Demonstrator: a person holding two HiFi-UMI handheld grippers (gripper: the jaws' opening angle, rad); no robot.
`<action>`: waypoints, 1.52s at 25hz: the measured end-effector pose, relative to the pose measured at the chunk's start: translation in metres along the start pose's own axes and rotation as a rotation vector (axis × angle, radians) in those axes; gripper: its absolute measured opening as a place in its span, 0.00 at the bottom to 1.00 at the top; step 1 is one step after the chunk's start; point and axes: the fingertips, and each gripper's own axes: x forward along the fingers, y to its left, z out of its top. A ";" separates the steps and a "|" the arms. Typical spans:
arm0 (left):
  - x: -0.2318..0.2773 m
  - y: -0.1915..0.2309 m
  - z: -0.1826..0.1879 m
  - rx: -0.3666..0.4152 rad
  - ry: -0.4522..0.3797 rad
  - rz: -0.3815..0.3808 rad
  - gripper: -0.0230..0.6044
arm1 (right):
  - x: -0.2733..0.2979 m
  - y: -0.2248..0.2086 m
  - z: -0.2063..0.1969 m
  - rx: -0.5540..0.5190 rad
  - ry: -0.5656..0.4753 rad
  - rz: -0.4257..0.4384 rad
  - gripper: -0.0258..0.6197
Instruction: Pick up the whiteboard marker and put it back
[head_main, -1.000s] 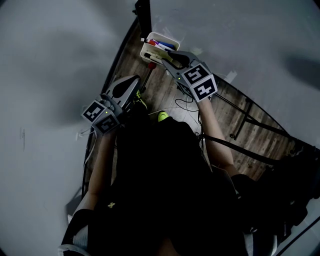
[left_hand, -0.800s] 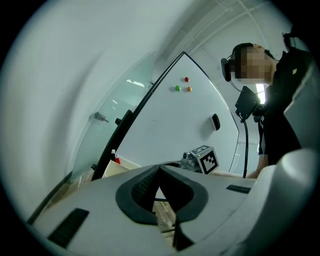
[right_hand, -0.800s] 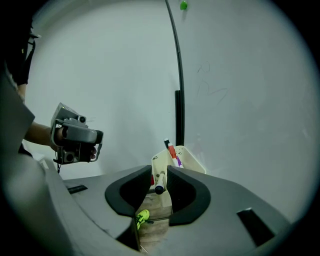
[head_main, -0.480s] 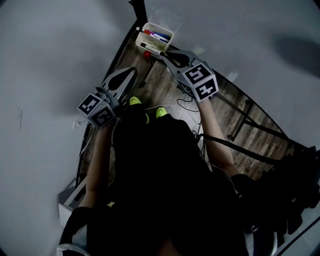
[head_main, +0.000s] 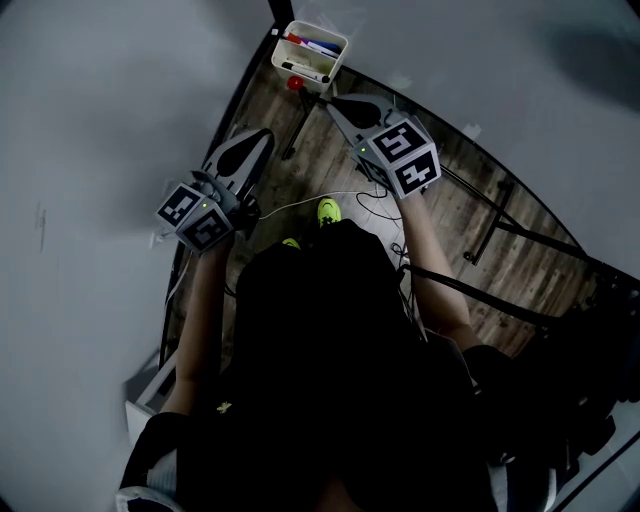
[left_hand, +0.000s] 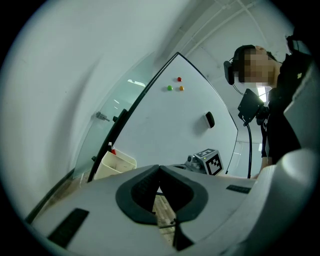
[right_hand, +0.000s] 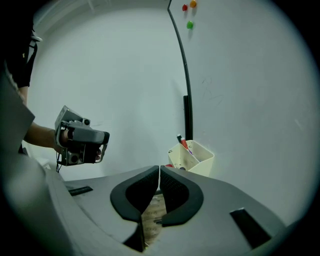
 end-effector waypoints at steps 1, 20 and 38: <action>-0.003 -0.003 -0.001 -0.001 0.000 -0.008 0.04 | -0.002 0.004 -0.002 0.001 0.001 -0.006 0.05; -0.090 -0.046 -0.024 0.018 0.012 -0.111 0.04 | -0.035 0.106 -0.005 0.034 -0.033 -0.044 0.04; -0.178 -0.092 -0.062 0.020 0.040 -0.242 0.04 | -0.065 0.241 -0.025 0.088 -0.075 -0.095 0.04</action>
